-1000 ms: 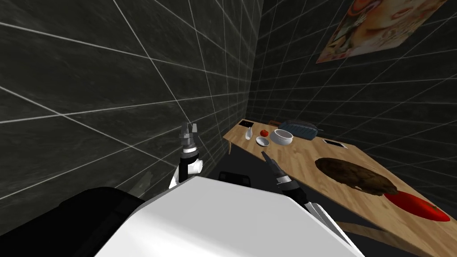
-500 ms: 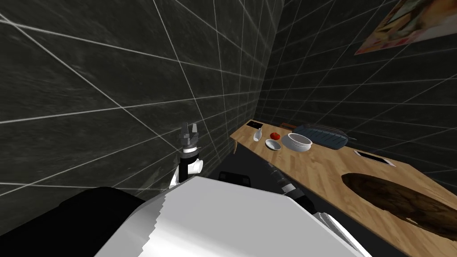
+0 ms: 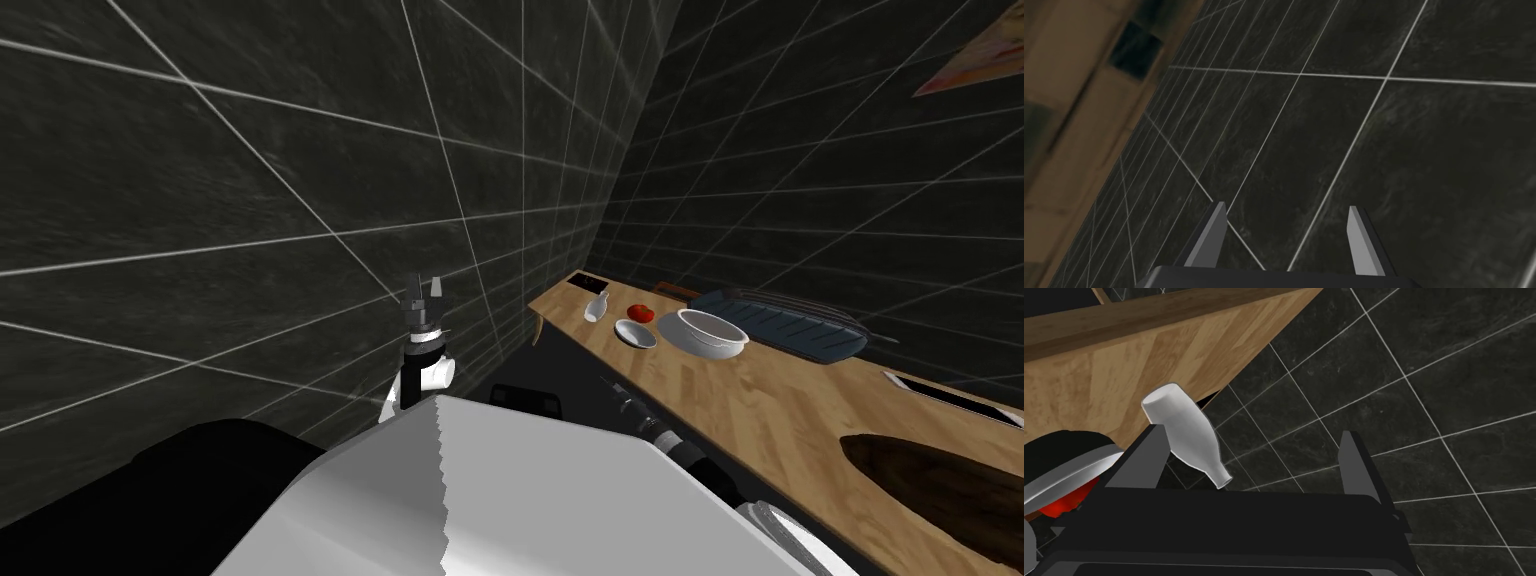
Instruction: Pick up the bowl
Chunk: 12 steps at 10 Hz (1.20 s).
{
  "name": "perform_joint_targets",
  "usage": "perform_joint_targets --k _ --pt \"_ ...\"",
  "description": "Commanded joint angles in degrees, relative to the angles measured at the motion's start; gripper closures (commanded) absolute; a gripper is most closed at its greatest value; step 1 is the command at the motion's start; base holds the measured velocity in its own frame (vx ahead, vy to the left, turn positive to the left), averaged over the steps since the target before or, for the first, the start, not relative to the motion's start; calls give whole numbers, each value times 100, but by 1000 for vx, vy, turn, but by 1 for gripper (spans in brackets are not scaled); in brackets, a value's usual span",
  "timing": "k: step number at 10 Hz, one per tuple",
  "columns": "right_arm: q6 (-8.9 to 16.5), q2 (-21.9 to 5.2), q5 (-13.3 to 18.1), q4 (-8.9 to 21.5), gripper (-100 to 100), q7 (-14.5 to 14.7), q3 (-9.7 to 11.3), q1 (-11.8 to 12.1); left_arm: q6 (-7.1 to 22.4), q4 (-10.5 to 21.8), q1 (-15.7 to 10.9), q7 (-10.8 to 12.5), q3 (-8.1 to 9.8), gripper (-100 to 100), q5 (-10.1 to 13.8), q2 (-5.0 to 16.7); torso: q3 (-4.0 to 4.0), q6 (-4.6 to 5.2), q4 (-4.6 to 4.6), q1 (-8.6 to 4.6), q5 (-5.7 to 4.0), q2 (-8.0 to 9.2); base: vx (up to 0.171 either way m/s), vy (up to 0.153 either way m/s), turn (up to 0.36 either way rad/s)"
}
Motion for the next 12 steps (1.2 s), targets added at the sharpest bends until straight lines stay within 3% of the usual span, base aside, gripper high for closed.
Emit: perform_joint_targets --k 1,2,3,5,6,7,8,9,12 --pt "17 -286 286 286 -100 -205 12 22 0 0 0 0 0 0 0 0 0 0 0 0 0 0 6 75 287" --pt "17 -308 392 330 -100 -205 12 22 0 0 -1 0 -1 0 0 0 -3 -5 -1 1 0 -6 3 51 147" --pt "30 -570 604 504 -100 -392 3 72 0 0 0 0 0 0 0 0 -4 0 -1 -7 -1 -6 -3 58 307" --pt "30 -570 706 579 -100 -392 3 72 0 0 0 0 0 0 0 0 -2 1 -1 -9 -2 -4 2 33 63" --pt "40 -827 974 793 -100 -581 -3 112 0 0 1 0 1 0 0 1 -2 3 -1 -17 -4 -3 11 54 307" --pt "40 -827 1021 825 -100 -581 -3 112 0 0 -1 0 0 0 0 0 -4 -6 -1 -10 -3 -7 17 40 149" --pt "46 -1036 1239 1068 -100 -770 -7 142 0 0 1 0 1 0 0 0 -5 2 -2 -12 -3 -8 20 50 212" --pt "46 -1076 1338 1068 -100 -770 -7 142 0 0 0 0 0 0 0 0 -6 -3 -2 -10 -3 -10 14 35 171" --pt "49 -1550 1862 1535 -100 -1148 -11 172 0 0 1 0 1 0 0 1 -6 2 -2 -16 -4 -10 19 35 209"
